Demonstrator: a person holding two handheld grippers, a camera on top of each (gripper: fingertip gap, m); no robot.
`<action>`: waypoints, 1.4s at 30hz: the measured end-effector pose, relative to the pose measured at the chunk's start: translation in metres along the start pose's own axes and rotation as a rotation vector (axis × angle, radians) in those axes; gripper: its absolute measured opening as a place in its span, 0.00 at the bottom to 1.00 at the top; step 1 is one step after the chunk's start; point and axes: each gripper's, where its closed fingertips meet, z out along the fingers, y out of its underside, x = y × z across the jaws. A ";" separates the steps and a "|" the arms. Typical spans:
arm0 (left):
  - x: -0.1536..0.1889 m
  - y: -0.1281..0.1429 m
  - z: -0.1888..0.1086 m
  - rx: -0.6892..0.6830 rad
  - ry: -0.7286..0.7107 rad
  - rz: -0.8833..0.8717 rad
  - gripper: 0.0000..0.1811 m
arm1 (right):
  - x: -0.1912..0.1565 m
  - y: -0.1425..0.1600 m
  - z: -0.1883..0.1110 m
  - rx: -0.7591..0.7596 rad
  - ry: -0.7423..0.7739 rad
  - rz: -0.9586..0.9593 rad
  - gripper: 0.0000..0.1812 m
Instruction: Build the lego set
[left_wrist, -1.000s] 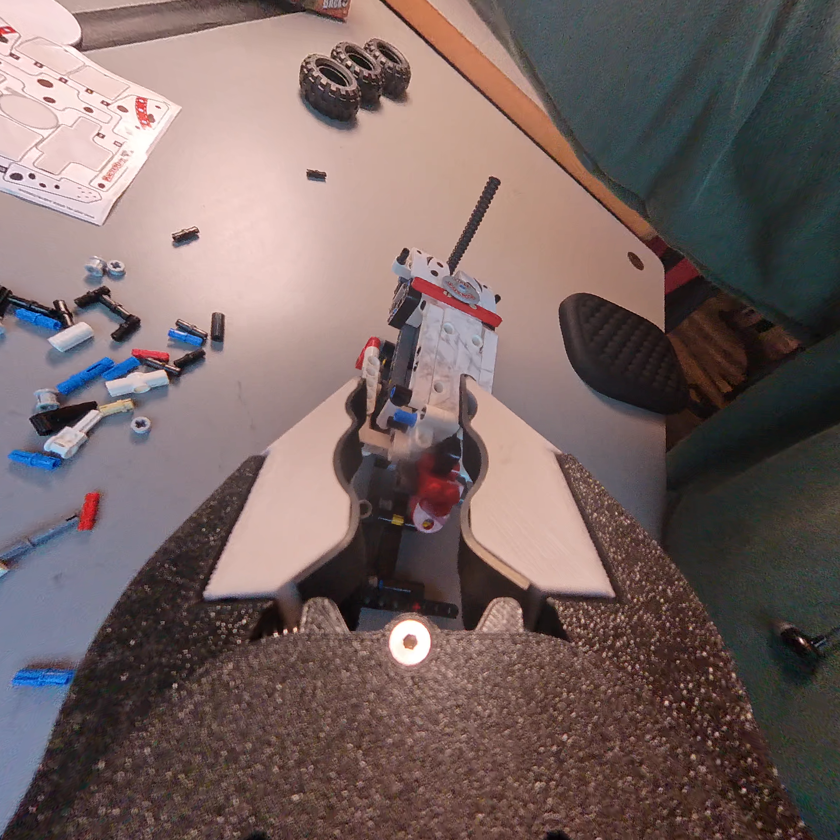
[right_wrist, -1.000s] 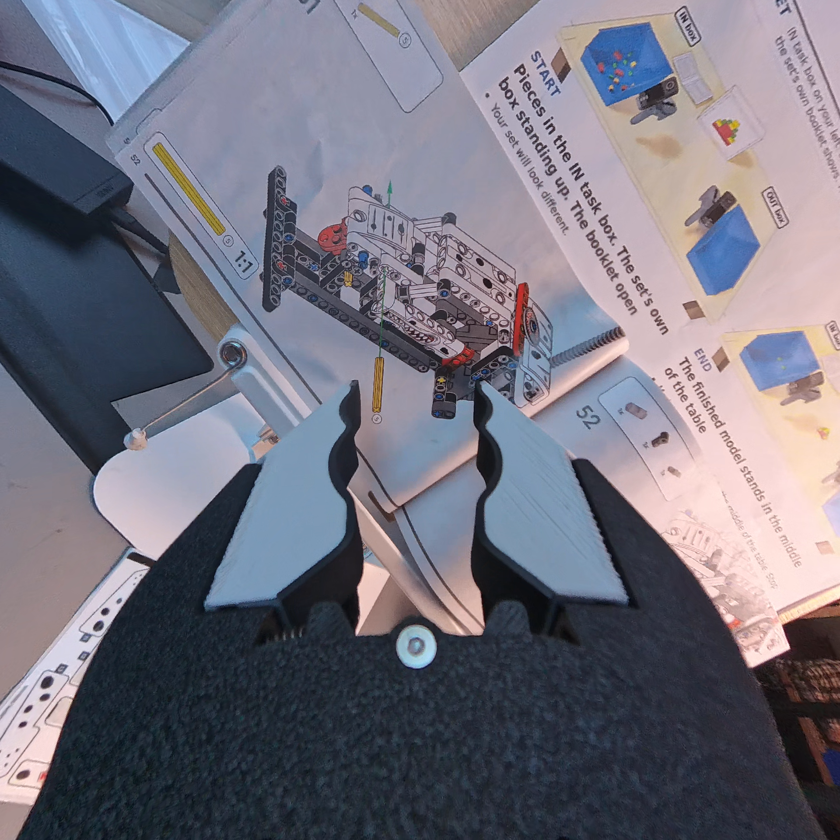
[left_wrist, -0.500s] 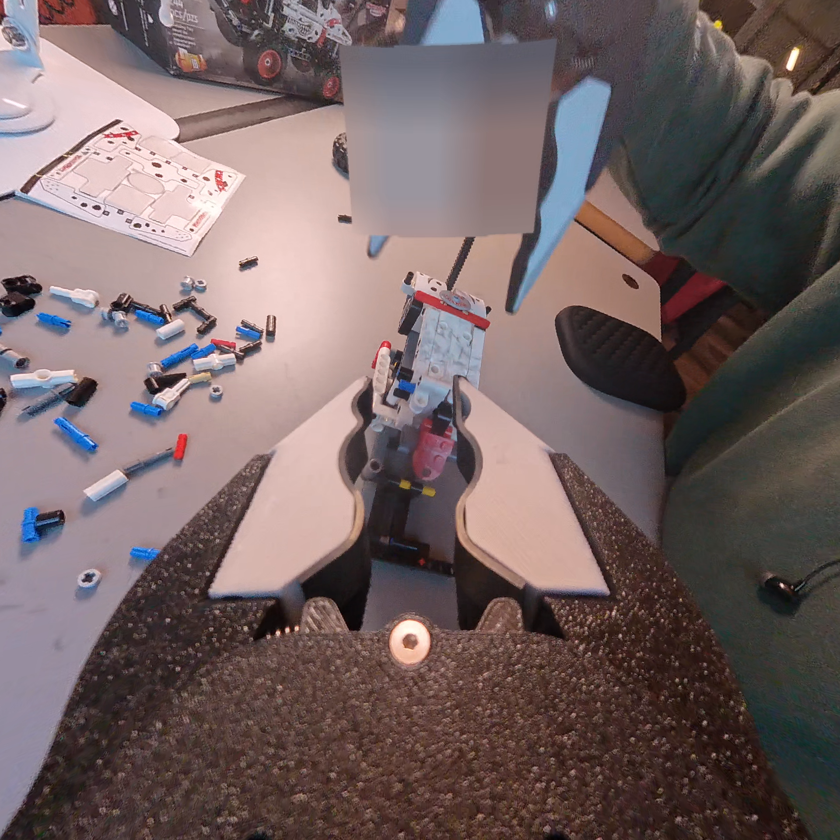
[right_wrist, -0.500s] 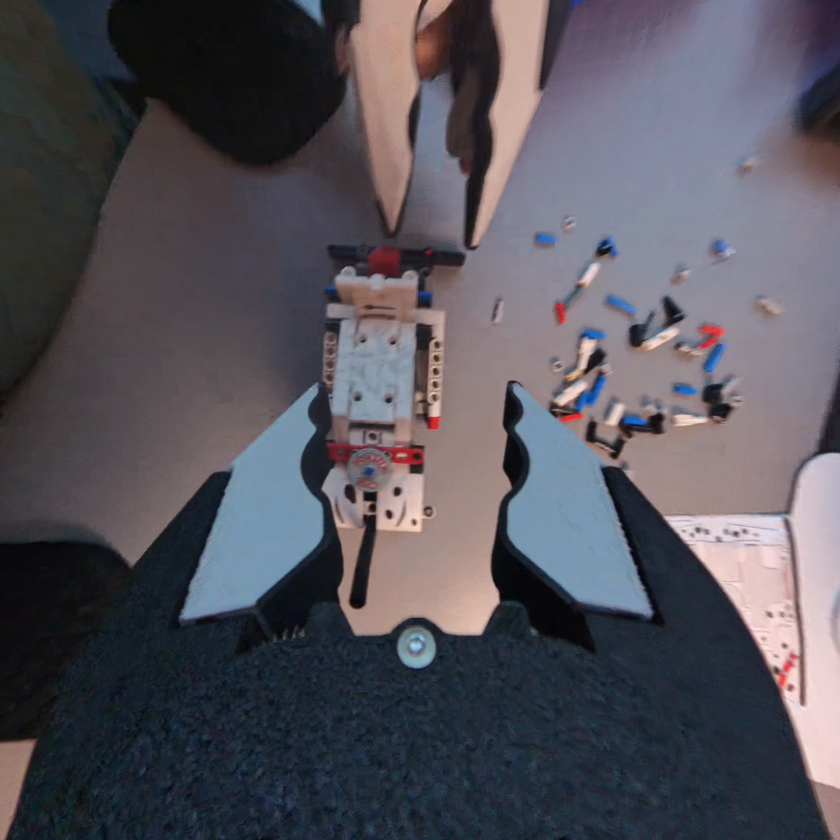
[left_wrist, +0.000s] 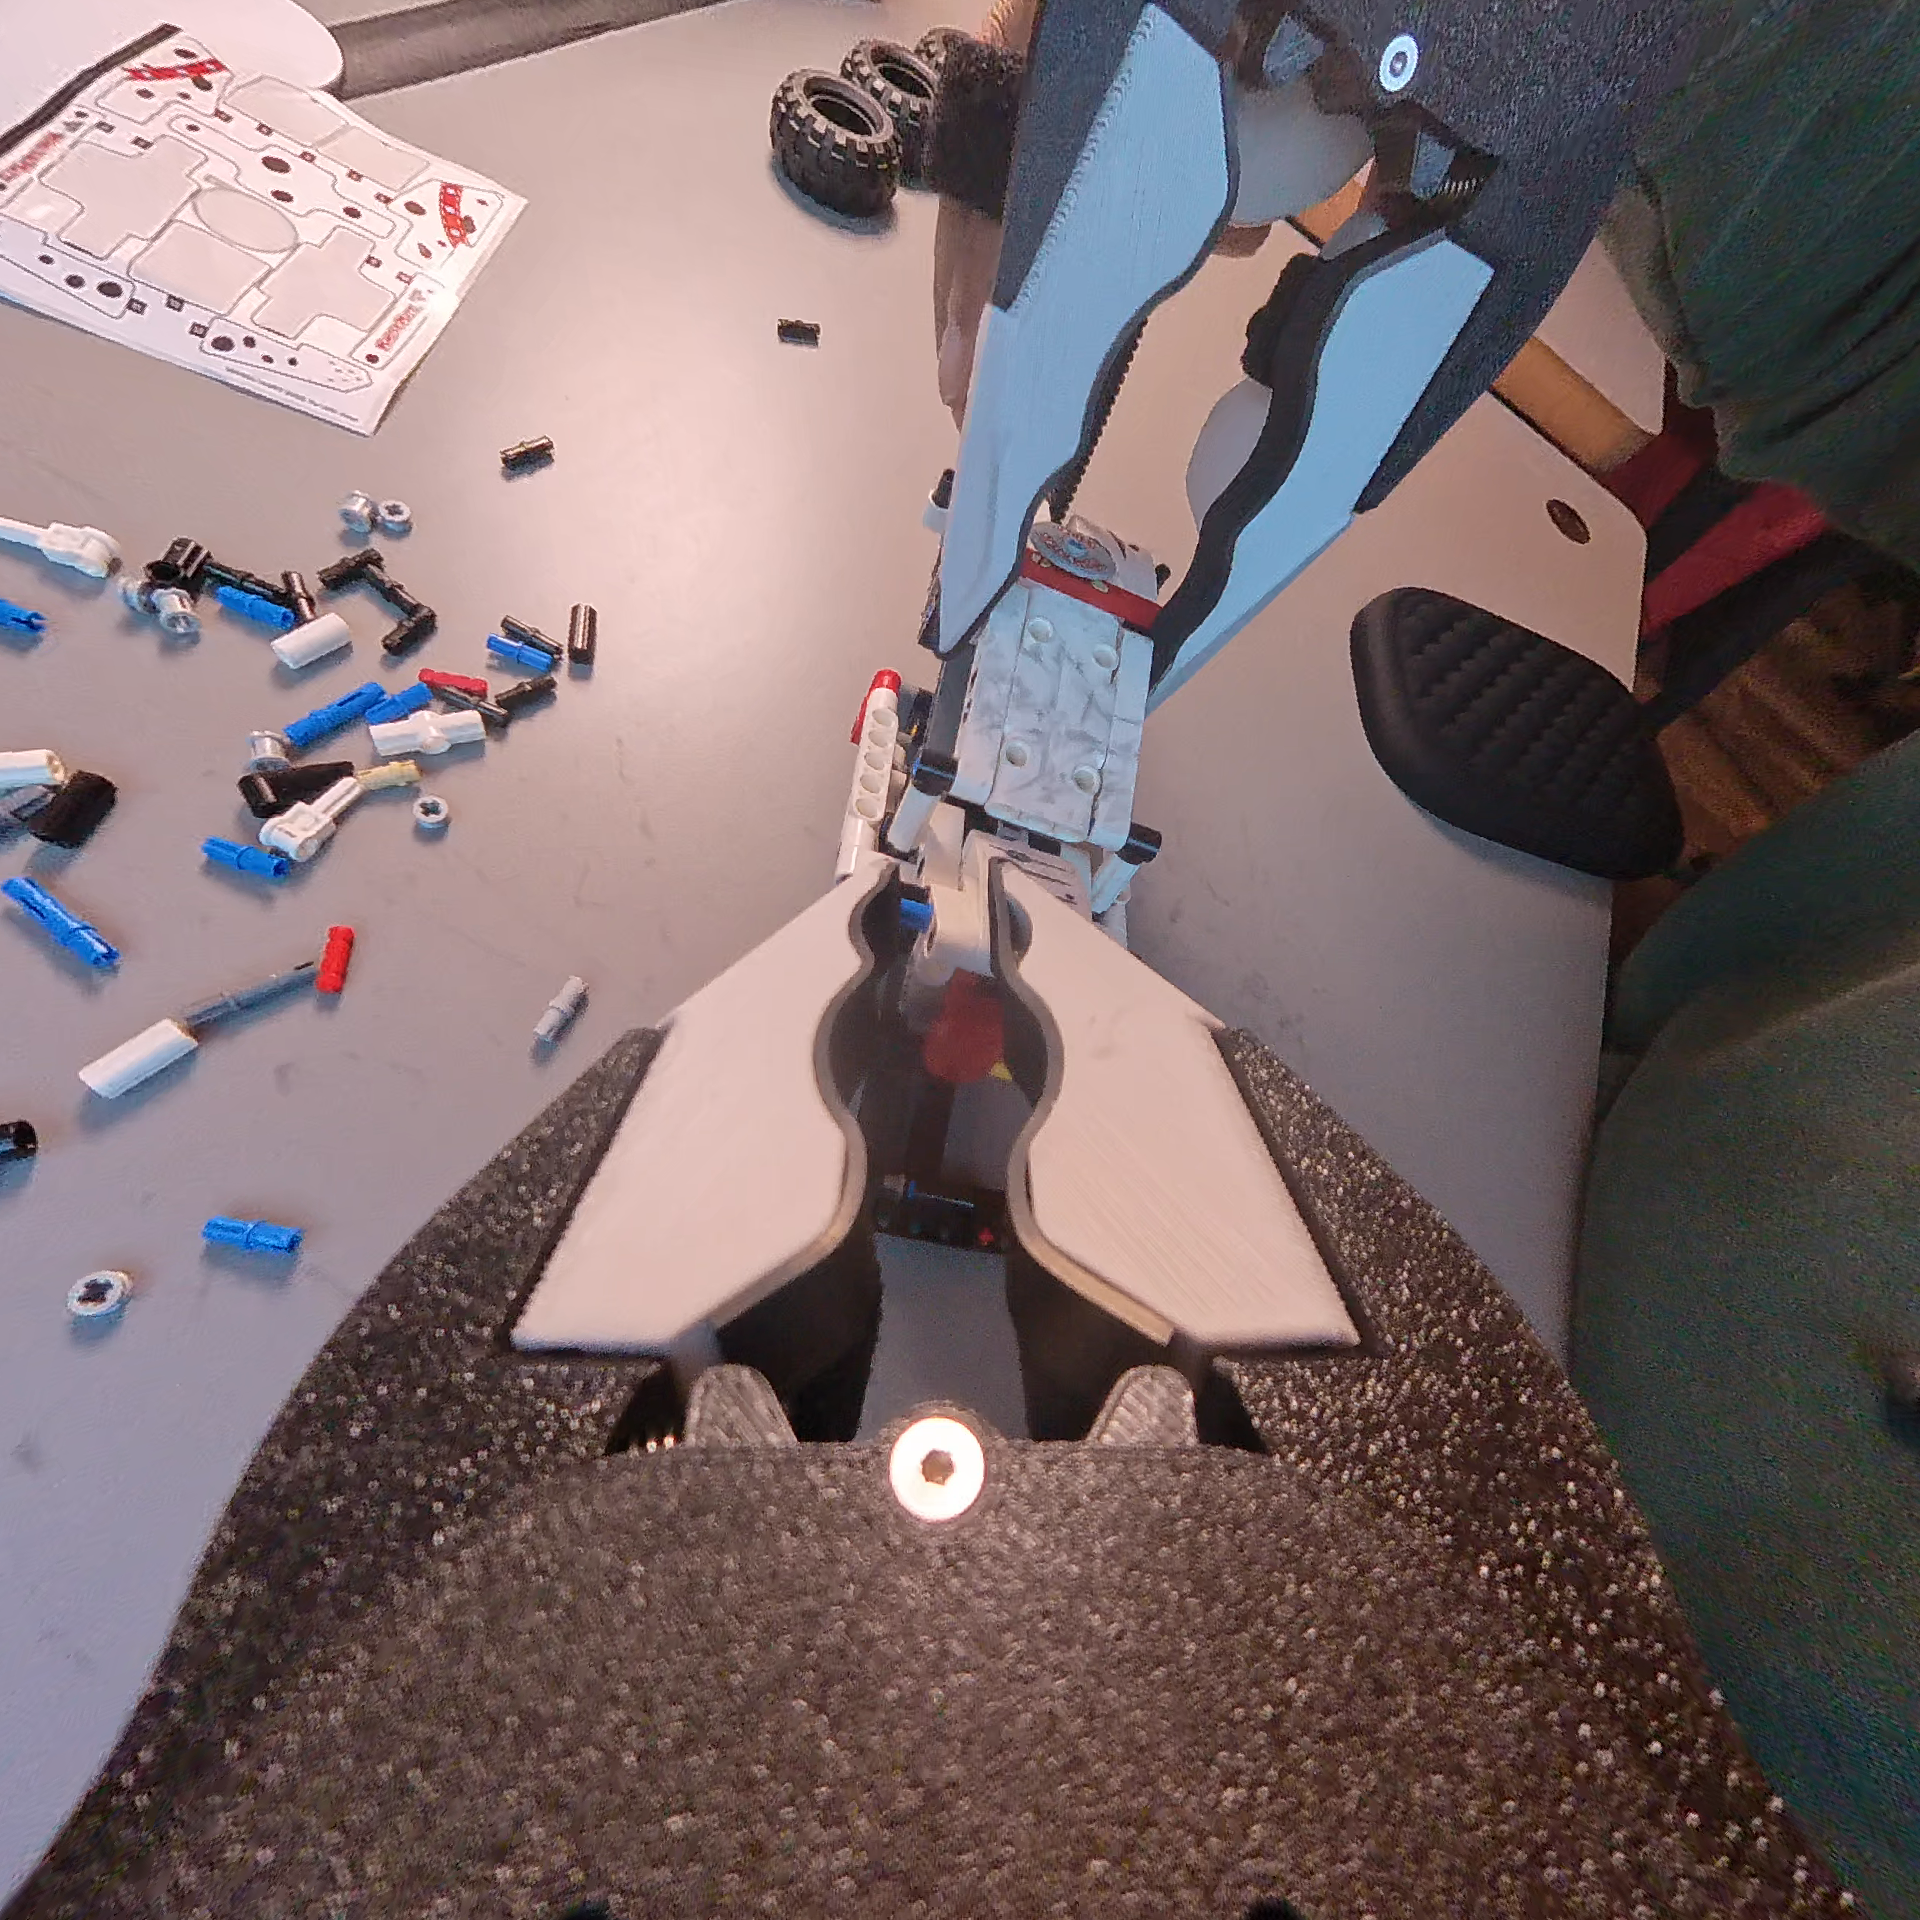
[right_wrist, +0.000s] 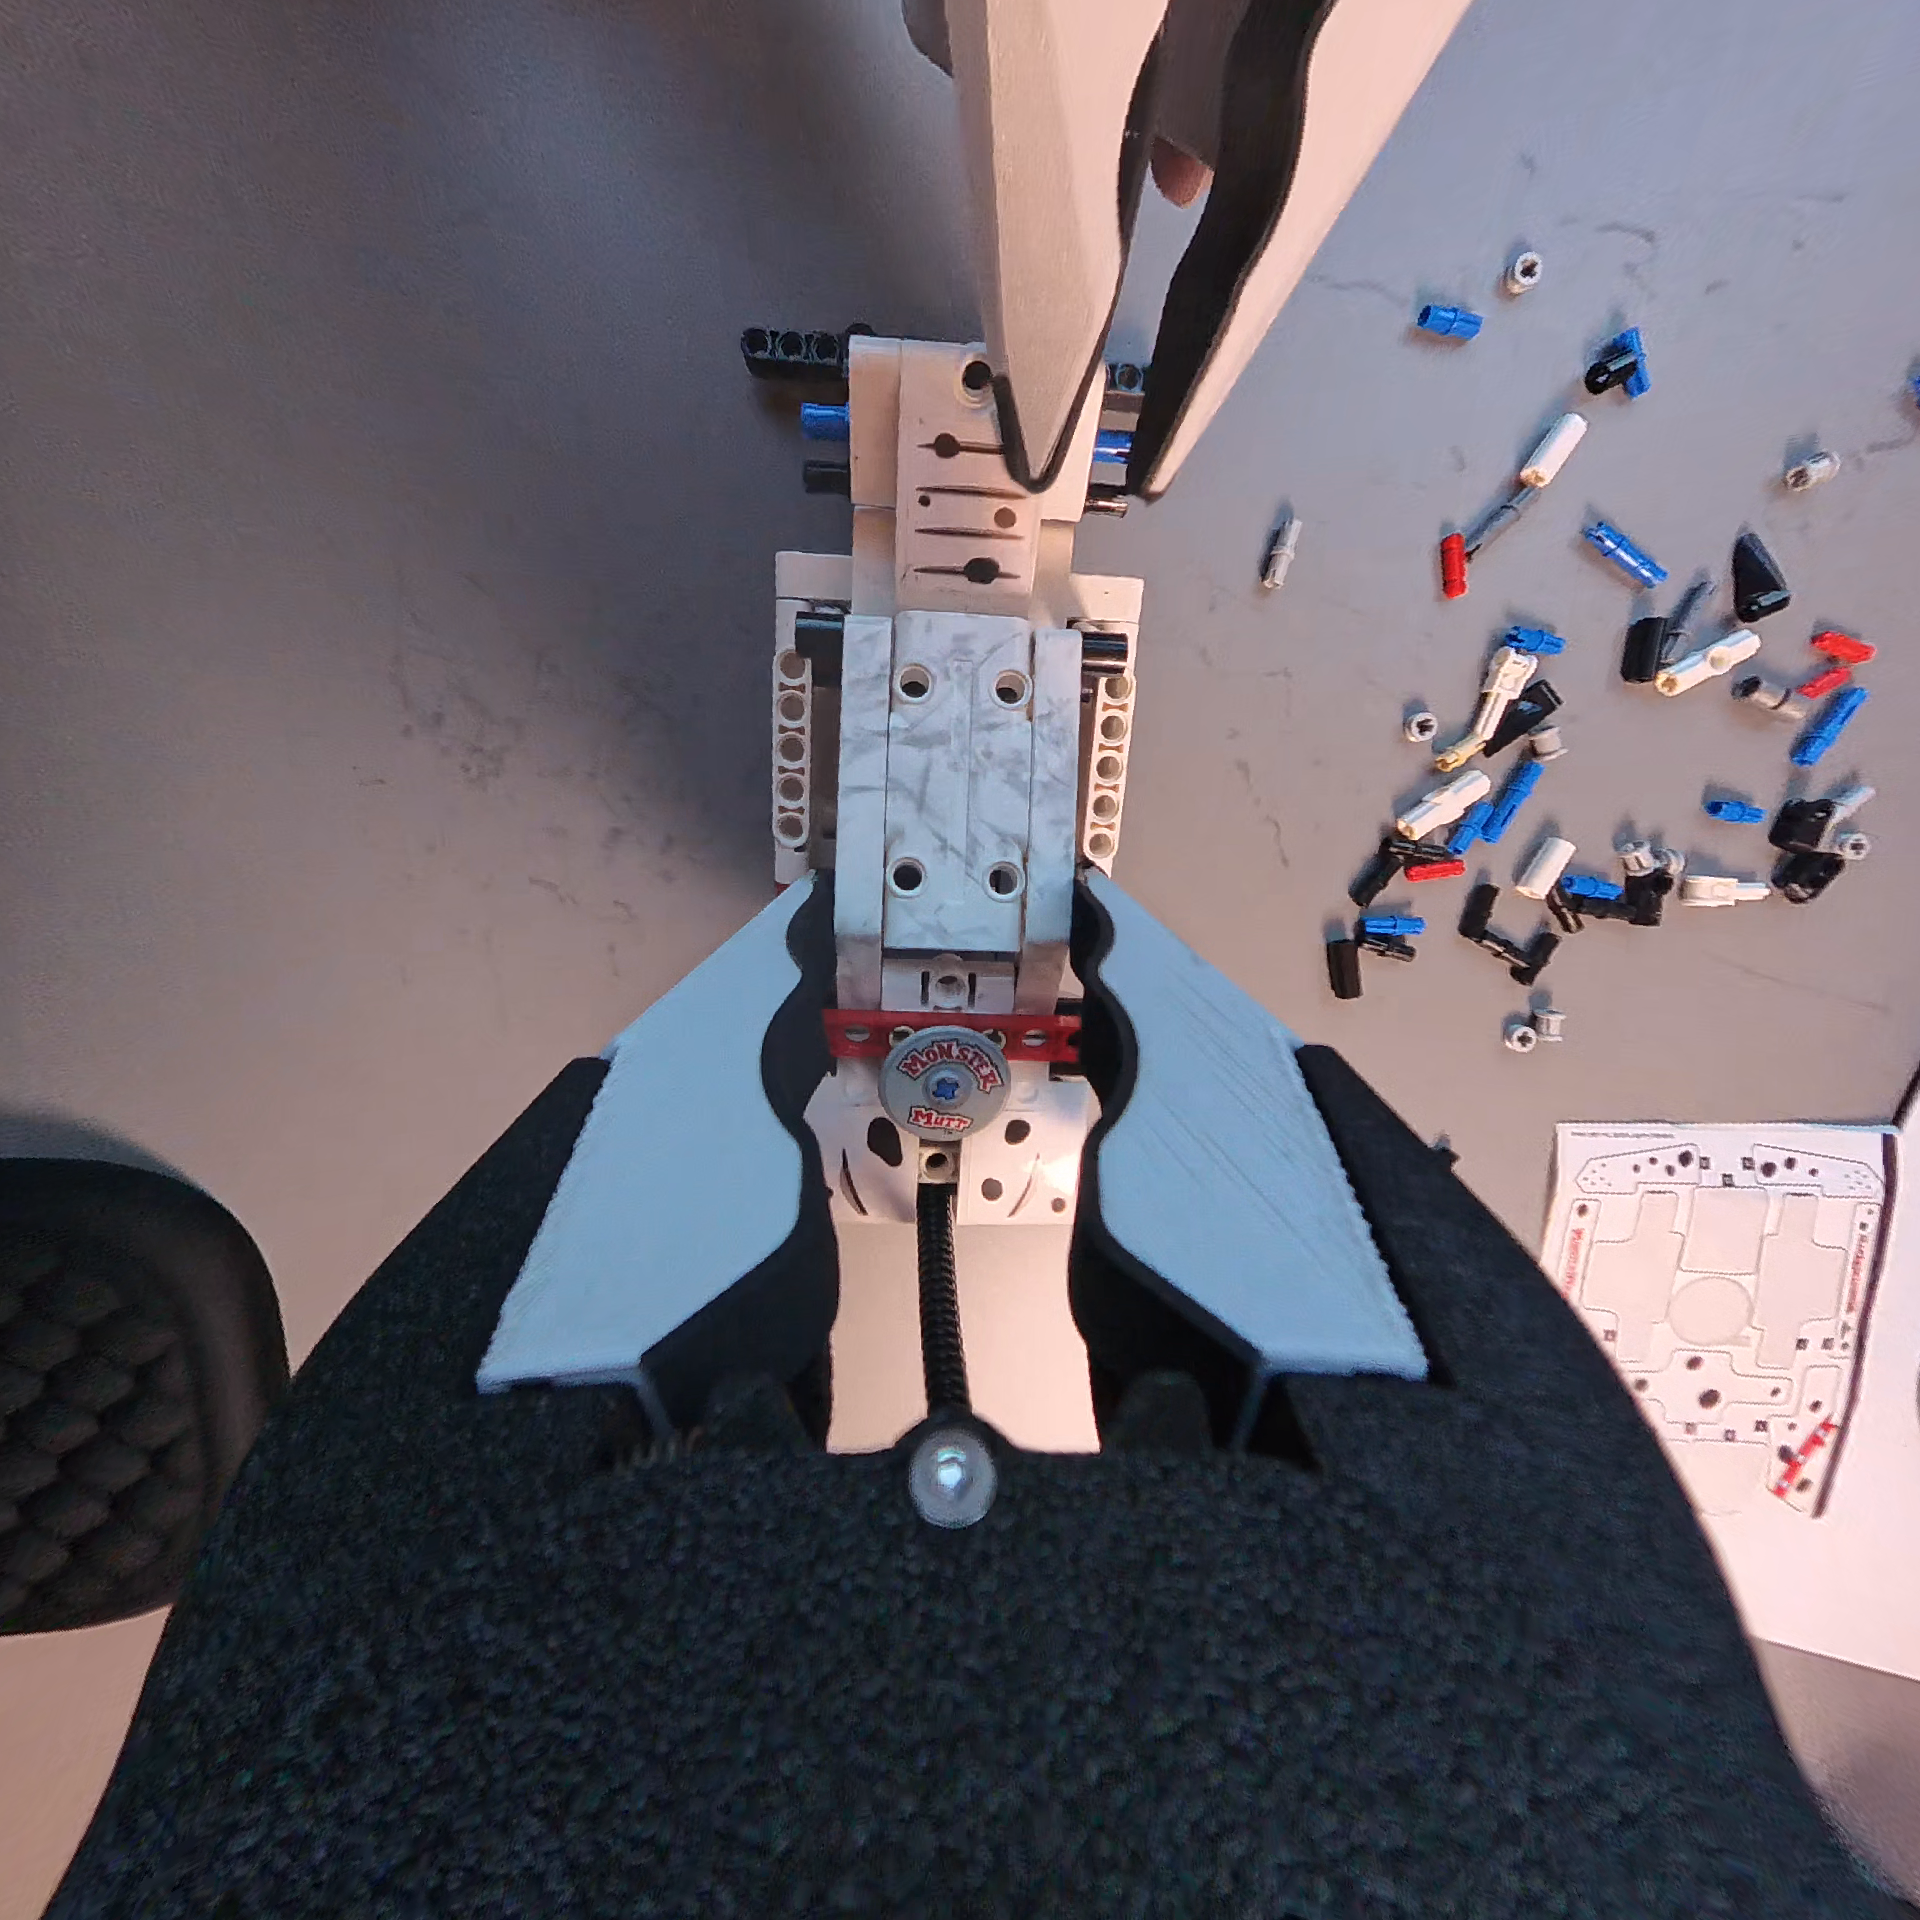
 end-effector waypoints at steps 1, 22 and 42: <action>0.000 0.000 0.000 0.003 -0.002 0.001 0.09 | 0.000 0.000 0.000 0.002 0.002 0.003 0.25; 0.008 0.031 -0.013 -0.004 -0.074 0.112 0.19 | 0.004 0.007 -0.004 0.041 0.044 0.080 0.25; -0.004 0.024 -0.002 -0.014 -0.129 0.271 0.00 | 0.010 0.027 -0.013 -0.003 0.026 0.073 0.25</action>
